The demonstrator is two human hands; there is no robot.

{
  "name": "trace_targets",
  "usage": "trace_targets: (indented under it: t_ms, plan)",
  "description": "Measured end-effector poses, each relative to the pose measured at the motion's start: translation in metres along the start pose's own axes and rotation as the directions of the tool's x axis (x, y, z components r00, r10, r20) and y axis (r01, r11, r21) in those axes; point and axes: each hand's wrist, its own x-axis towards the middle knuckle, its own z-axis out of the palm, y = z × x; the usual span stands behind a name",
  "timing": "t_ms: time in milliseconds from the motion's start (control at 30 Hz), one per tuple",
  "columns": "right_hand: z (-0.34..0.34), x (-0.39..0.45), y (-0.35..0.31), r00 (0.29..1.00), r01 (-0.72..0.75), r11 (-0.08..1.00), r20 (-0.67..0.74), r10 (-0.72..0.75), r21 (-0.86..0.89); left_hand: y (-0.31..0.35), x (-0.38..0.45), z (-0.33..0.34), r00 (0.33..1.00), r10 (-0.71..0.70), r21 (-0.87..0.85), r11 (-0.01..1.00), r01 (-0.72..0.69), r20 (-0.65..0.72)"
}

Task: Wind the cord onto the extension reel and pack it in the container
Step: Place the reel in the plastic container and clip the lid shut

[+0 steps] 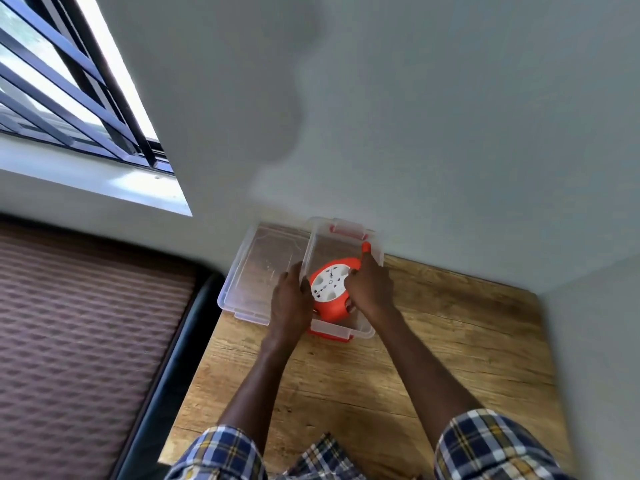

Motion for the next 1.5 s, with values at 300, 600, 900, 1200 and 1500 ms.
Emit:
trace_targets:
  t_ms: [300, 600, 900, 1200, 1500]
  plan:
    - [-0.007, 0.001, -0.001, 0.977, 0.209, 0.857, 0.071, -0.199, -0.471, 0.006, -0.001, -0.003, 0.999, 0.015, 0.112, 0.994, -0.019, 0.038]
    - [-0.018, 0.006, 0.023, 0.961, 0.257, 0.892, 0.002, -0.276, -0.373, 0.018, -0.009, -0.012, 0.996, 0.004, 0.099, 0.995, -0.012, 0.086]
    - [0.002, 0.002, 0.048, 0.944, 0.293, 0.956, -0.158, -0.290, -0.005, 0.025, -0.015, -0.016, 0.992, 0.023, 0.046, 0.999, -0.029, 0.121]
    - [0.037, -0.066, 0.008, 0.854, 0.328, 0.942, -0.450, -0.260, 0.077, -0.015, -0.008, -0.032, 0.999, -0.026, -0.186, 0.982, 0.019, -0.037]
    - [0.087, -0.079, -0.091, 0.863, 0.496, 0.806, -0.080, -0.499, 0.322, -0.085, 0.022, -0.086, 0.855, -0.458, 0.136, 0.857, 0.497, -0.241]
